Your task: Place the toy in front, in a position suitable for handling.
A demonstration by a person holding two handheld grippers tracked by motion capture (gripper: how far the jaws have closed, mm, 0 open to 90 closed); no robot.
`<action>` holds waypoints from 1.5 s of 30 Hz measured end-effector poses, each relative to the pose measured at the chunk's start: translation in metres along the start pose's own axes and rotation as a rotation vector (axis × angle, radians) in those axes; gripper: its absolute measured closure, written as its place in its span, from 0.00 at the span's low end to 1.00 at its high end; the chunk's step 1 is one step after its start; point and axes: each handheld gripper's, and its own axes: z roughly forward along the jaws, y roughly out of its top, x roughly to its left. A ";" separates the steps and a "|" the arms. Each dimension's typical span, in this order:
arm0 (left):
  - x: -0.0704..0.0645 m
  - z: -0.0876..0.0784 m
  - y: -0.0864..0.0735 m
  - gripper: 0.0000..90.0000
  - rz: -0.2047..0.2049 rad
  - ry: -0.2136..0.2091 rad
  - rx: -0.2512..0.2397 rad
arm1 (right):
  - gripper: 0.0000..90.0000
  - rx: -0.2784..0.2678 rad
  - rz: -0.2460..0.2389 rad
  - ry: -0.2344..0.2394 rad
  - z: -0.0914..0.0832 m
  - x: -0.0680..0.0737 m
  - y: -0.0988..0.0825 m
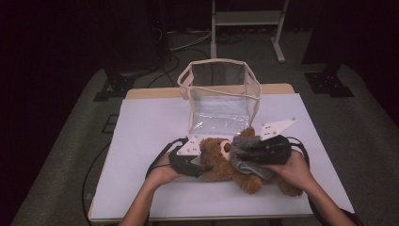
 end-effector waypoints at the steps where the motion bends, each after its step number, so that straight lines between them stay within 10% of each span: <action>1: 0.001 0.000 0.002 0.50 0.001 0.000 0.005 | 0.86 -0.003 -0.009 0.007 0.004 0.003 0.004; 9: 0.009 0.001 -0.006 0.49 -0.037 -0.004 0.008 | 0.86 0.017 -0.053 0.017 0.030 0.009 0.009; 18: 0.010 -0.014 -0.017 0.48 -0.057 0.010 -0.006 | 0.87 0.067 -0.002 -0.044 0.018 0.001 -0.015; 35: 0.015 -0.002 -0.015 0.58 -0.064 -0.037 -0.036 | 0.87 0.050 -0.101 0.004 0.065 0.012 0.038; 45: 0.004 -0.002 -0.012 0.52 -0.041 -0.057 -0.015 | 0.87 0.077 -0.071 0.004 0.035 0.016 0.017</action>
